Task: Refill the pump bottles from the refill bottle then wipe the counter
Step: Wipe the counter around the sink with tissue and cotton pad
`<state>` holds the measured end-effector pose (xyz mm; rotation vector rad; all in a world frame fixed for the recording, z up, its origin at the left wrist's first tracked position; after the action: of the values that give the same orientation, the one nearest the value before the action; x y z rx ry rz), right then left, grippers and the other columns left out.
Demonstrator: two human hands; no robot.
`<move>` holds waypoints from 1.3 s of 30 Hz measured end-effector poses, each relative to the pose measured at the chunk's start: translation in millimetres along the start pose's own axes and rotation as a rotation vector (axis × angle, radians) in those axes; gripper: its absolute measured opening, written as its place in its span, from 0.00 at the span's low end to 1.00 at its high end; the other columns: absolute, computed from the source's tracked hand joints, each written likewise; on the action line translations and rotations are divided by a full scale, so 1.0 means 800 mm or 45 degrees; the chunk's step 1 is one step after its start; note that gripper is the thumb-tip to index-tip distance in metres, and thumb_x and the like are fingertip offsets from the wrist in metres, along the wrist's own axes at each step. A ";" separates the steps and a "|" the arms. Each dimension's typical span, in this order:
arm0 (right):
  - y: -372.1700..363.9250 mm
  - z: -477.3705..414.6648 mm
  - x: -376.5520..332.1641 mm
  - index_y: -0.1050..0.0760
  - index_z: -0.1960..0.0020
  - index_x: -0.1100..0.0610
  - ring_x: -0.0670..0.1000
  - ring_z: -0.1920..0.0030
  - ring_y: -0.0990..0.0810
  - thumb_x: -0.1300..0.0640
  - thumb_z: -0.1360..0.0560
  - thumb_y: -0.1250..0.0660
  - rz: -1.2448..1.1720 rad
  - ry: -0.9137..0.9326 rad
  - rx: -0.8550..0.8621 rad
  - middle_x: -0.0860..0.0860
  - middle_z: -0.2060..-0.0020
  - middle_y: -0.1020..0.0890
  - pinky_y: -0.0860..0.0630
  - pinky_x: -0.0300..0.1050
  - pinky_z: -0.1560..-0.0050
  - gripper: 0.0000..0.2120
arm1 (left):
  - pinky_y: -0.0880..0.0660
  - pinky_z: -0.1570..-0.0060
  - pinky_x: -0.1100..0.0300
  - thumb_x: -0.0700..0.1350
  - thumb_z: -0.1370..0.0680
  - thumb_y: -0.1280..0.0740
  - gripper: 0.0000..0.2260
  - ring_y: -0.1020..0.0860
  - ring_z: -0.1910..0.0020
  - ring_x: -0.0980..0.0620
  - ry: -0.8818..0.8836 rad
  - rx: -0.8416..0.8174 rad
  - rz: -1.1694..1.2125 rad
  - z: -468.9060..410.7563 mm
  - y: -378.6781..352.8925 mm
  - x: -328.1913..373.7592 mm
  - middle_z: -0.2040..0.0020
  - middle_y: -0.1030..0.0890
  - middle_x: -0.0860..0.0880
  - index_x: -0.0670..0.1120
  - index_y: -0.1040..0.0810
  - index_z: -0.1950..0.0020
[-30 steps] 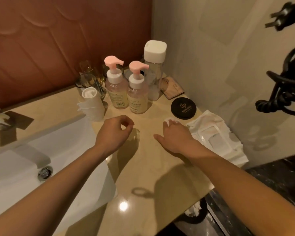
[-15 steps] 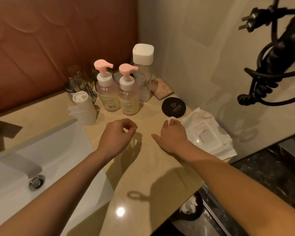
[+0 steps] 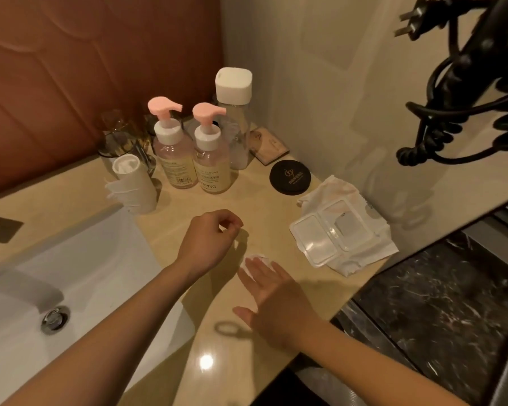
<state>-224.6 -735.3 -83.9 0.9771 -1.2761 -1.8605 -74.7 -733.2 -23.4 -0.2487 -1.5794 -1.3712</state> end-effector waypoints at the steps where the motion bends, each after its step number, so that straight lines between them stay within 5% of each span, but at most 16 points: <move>1: 0.002 -0.004 0.005 0.22 0.37 0.54 0.50 0.36 0.25 0.37 0.27 0.49 0.014 0.008 0.033 0.52 0.38 0.21 0.30 0.53 0.35 0.31 | 0.24 0.57 0.57 0.42 0.23 0.36 0.08 0.21 0.61 0.55 0.013 -0.006 0.016 0.002 -0.002 -0.003 0.58 0.18 0.52 0.51 0.18 0.57; 5: 0.021 -0.053 0.026 0.48 0.23 0.56 0.52 0.23 0.50 0.40 0.21 0.52 0.057 0.067 0.069 0.55 0.23 0.46 0.60 0.46 0.27 0.31 | 0.23 0.56 0.53 0.41 0.24 0.35 0.08 0.20 0.63 0.50 0.090 0.017 0.077 0.011 0.002 -0.014 0.60 0.18 0.53 0.52 0.19 0.59; 7: 0.031 -0.088 0.043 0.54 0.22 0.55 0.53 0.23 0.56 0.41 0.19 0.52 0.018 -0.014 0.078 0.55 0.23 0.53 0.61 0.47 0.26 0.31 | 0.24 0.56 0.54 0.41 0.23 0.35 0.08 0.20 0.63 0.50 0.113 0.038 0.082 0.017 0.011 -0.020 0.59 0.18 0.52 0.51 0.19 0.58; 13: 0.040 -0.139 0.047 0.55 0.22 0.56 0.53 0.23 0.59 0.44 0.19 0.50 -0.150 -0.218 0.017 0.55 0.23 0.55 0.60 0.49 0.25 0.31 | 0.28 0.60 0.60 0.42 0.23 0.34 0.06 0.22 0.61 0.53 0.180 0.117 0.080 0.029 0.043 -0.042 0.58 0.18 0.52 0.50 0.18 0.56; 23: -0.008 0.008 -0.019 0.43 0.24 0.52 0.39 0.26 0.56 0.43 0.23 0.51 -0.343 0.190 0.070 0.44 0.25 0.47 0.68 0.38 0.29 0.29 | 0.25 0.58 0.56 0.40 0.24 0.34 0.08 0.21 0.63 0.49 0.135 0.025 0.131 0.044 0.005 -0.031 0.59 0.18 0.51 0.50 0.19 0.58; 27: -0.017 0.078 0.004 0.31 0.30 0.49 0.40 0.28 0.41 0.47 0.24 0.49 -0.319 0.163 0.131 0.43 0.29 0.34 0.57 0.41 0.26 0.24 | 0.25 0.60 0.59 0.39 0.24 0.34 0.08 0.21 0.65 0.52 0.112 -0.029 0.139 0.054 -0.003 -0.030 0.59 0.17 0.50 0.50 0.18 0.59; 30: -0.012 0.099 0.055 0.34 0.29 0.45 0.36 0.28 0.44 0.43 0.24 0.53 -0.336 -0.097 0.221 0.38 0.29 0.37 0.56 0.42 0.25 0.26 | 0.29 0.66 0.66 0.39 0.24 0.34 0.07 0.22 0.67 0.53 0.110 -0.040 0.125 0.062 -0.003 -0.034 0.59 0.17 0.49 0.48 0.18 0.57; 33: -0.012 0.094 0.067 0.27 0.33 0.53 0.46 0.31 0.31 0.43 0.22 0.51 -0.270 -0.397 0.397 0.48 0.33 0.27 0.42 0.51 0.27 0.25 | 0.28 0.64 0.62 0.40 0.24 0.35 0.07 0.21 0.64 0.50 0.128 -0.049 0.161 0.073 -0.006 -0.039 0.58 0.17 0.48 0.48 0.18 0.57; 35: -0.021 0.081 0.045 0.27 0.34 0.58 0.54 0.32 0.29 0.43 0.22 0.52 -0.332 -0.503 0.411 0.55 0.34 0.25 0.43 0.51 0.28 0.28 | 0.27 0.62 0.60 0.39 0.24 0.35 0.07 0.21 0.63 0.49 0.129 -0.058 0.185 0.081 -0.010 -0.039 0.58 0.17 0.48 0.48 0.18 0.57; 39: -0.032 0.074 -0.054 0.22 0.39 0.60 0.55 0.36 0.24 0.49 0.25 0.45 -0.387 -0.266 0.447 0.56 0.40 0.21 0.34 0.55 0.31 0.23 | 0.28 0.61 0.62 0.39 0.23 0.35 0.07 0.21 0.62 0.50 0.099 -0.062 0.213 0.093 -0.015 -0.038 0.58 0.18 0.49 0.48 0.18 0.57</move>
<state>-257.0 -664.9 -85.1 1.2418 -1.6999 -2.0502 -107.6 -662.1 -44.4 -0.3452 -1.4291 -1.2752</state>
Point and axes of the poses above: each hand's wrist, its own z-axis away from the middle knuckle, its own y-axis out of the back of the hand, x = y × z, the point moved 6 cm from there along -z, towards the middle knuckle
